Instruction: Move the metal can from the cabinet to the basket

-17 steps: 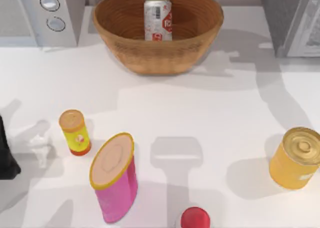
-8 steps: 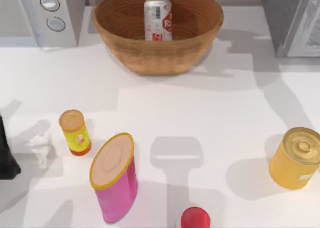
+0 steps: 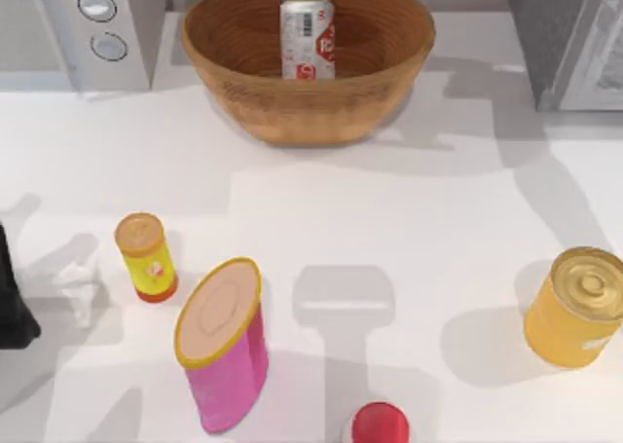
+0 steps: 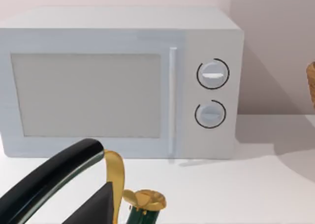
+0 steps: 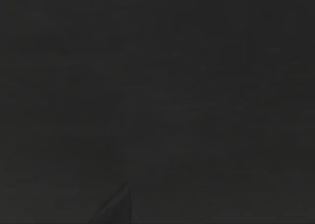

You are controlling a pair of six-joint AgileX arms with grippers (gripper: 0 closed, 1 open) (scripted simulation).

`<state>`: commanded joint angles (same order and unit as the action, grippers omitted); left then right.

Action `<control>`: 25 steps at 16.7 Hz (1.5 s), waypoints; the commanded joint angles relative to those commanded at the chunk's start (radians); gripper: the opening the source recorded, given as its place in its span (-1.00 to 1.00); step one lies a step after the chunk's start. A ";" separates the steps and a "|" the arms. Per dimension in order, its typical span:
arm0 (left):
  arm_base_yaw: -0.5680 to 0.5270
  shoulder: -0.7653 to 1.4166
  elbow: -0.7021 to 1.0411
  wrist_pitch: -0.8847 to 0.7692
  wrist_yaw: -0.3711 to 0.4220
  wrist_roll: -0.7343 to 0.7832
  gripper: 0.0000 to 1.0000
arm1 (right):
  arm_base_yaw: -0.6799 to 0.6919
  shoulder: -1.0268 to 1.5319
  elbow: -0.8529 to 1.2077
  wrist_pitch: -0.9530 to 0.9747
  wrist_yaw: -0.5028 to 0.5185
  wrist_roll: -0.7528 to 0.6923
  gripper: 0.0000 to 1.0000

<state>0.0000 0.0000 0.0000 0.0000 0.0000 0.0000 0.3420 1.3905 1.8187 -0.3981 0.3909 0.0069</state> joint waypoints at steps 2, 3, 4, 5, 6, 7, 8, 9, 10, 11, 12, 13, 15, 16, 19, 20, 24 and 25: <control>0.000 0.000 0.000 0.000 0.000 0.000 1.00 | -0.010 -0.045 -0.044 0.014 -0.012 -0.001 1.00; 0.000 0.000 0.000 0.000 0.000 0.000 1.00 | -0.017 -0.078 -0.081 0.024 -0.022 -0.001 1.00; 0.000 0.000 0.000 0.000 0.000 0.000 1.00 | -0.027 -0.118 -0.128 0.036 -0.033 -0.002 1.00; 0.000 0.000 0.000 0.000 0.000 0.000 1.00 | -0.038 -0.163 -0.186 0.050 -0.046 -0.003 1.00; 0.000 0.000 0.000 0.000 0.000 0.000 1.00 | -0.051 -0.214 -0.254 0.064 -0.061 -0.004 1.00; 0.000 0.000 0.000 0.000 0.000 0.000 1.00 | -0.065 -0.271 -0.332 0.081 -0.077 -0.005 1.00; 0.000 0.000 0.000 0.000 0.000 0.000 1.00 | -0.080 -0.333 -0.420 0.098 -0.094 -0.006 1.00; 0.000 0.000 0.000 0.000 0.000 0.000 1.00 | -0.097 -0.399 -0.515 0.116 -0.113 -0.006 1.00; 0.000 0.000 0.000 0.000 0.000 0.000 1.00 | -0.114 -0.468 -0.617 0.136 -0.132 -0.007 1.00; 0.000 0.000 0.000 0.000 0.000 0.000 1.00 | -0.131 -0.541 -0.725 0.156 -0.152 -0.007 1.00; 0.000 0.000 0.000 0.000 0.000 0.000 1.00 | -0.150 -0.616 -0.836 0.176 -0.173 -0.007 1.00; 0.000 0.000 0.000 0.000 0.000 0.000 1.00 | -0.168 -0.693 -0.950 0.198 -0.194 -0.007 1.00; 0.000 0.000 0.000 0.000 0.000 0.000 1.00 | -0.206 -0.849 -1.175 0.241 -0.237 -0.007 1.00; 0.000 0.000 0.000 0.000 0.000 0.000 1.00 | -0.225 -0.926 -1.282 0.263 -0.258 -0.007 1.00; 0.000 0.000 0.000 0.000 0.000 0.000 1.00 | -0.278 -1.141 -1.554 0.323 -0.318 -0.007 1.00; 0.000 0.000 0.000 0.000 0.000 0.000 1.00 | -0.293 -1.203 -1.624 0.341 -0.335 -0.007 1.00; 0.000 0.000 0.000 0.000 0.000 0.000 1.00 | -0.336 -1.369 -1.796 0.391 -0.384 -0.007 1.00; 0.000 0.000 0.000 0.000 0.000 0.000 1.00 | -0.340 -1.385 -1.813 0.396 -0.389 -0.007 1.00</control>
<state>0.0000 0.0000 0.0000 0.0000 0.0000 0.0000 0.0017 0.0059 0.0059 -0.0019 0.0019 0.0000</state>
